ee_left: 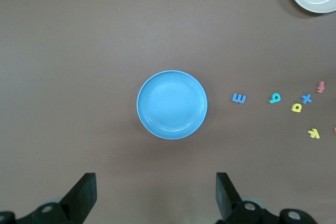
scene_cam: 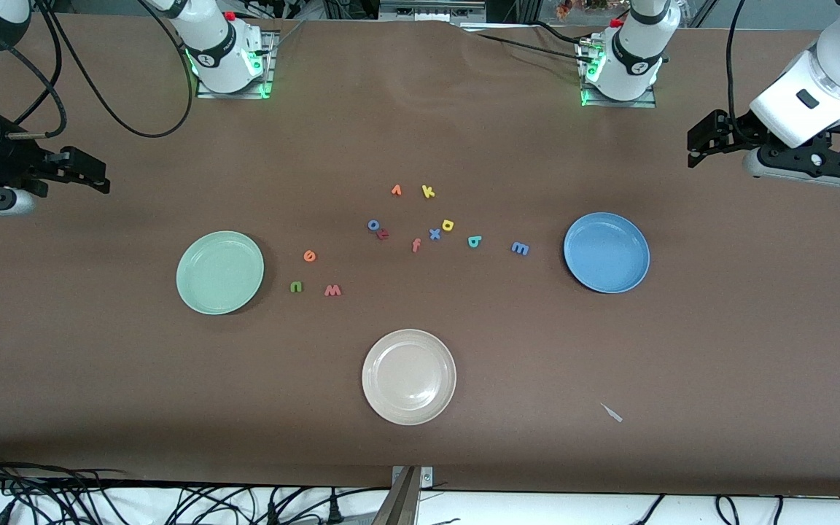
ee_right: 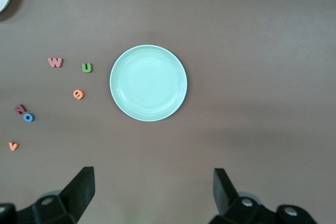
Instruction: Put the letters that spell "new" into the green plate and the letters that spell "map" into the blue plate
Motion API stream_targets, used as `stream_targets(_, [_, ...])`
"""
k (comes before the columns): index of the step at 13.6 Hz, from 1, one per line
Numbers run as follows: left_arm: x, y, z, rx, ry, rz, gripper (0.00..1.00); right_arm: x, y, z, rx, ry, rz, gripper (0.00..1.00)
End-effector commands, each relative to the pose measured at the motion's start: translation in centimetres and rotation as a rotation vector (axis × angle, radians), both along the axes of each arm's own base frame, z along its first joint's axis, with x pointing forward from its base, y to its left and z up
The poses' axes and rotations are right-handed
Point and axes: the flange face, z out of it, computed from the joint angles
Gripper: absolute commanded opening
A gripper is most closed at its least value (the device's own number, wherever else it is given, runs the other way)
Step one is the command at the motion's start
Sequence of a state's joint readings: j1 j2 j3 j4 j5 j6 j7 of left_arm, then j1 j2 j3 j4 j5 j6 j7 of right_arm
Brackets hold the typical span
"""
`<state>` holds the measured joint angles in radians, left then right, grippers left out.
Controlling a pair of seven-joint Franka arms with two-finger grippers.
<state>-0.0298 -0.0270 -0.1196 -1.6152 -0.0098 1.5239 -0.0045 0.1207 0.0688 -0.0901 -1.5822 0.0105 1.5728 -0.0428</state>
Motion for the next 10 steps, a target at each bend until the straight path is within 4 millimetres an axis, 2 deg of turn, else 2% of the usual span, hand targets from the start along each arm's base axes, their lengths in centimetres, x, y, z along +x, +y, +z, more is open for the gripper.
stream_targets(1, [0.2, -0.2, 0.4, -0.011, 0.015, -0.021, 1.0, 0.2, 0.1, 0.6, 0.008, -0.02, -0.003, 1.0])
stream_targets(4, [0.2, -0.4, 0.4, -0.011, 0.017, -0.027, 1.0, 0.4, 0.7, 0.8, -0.008, -0.035, 0.004, 1.0])
stream_targets(10, [0.4, -2.6, -1.2, -0.021, 0.059, -0.072, 1.0, 0.3, 0.8, 0.5, -0.051, -0.025, -0.048, 1.0])
